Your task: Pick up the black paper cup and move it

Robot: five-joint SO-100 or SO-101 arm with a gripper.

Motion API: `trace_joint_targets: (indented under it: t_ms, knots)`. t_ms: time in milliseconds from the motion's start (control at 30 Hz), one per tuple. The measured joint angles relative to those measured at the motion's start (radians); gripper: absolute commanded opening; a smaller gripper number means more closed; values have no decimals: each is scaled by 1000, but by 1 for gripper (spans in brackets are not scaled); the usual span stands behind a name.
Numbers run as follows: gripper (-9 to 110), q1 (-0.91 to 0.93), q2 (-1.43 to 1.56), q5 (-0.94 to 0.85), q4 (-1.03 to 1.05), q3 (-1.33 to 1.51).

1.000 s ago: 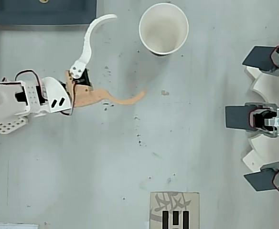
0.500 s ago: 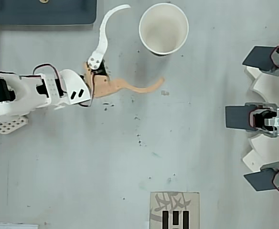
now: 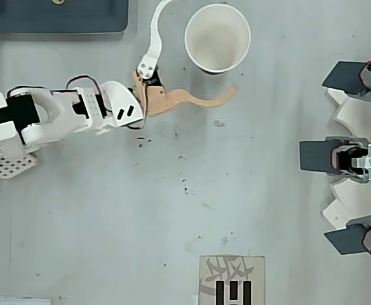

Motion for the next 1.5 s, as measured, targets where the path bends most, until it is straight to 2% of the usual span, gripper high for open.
trace_joint_targets:
  t_ms: [933, 1500]
  knots:
    - [51, -63, -144, 0, 84, -233]
    - [37, -81, -164, 0, 98, -233]
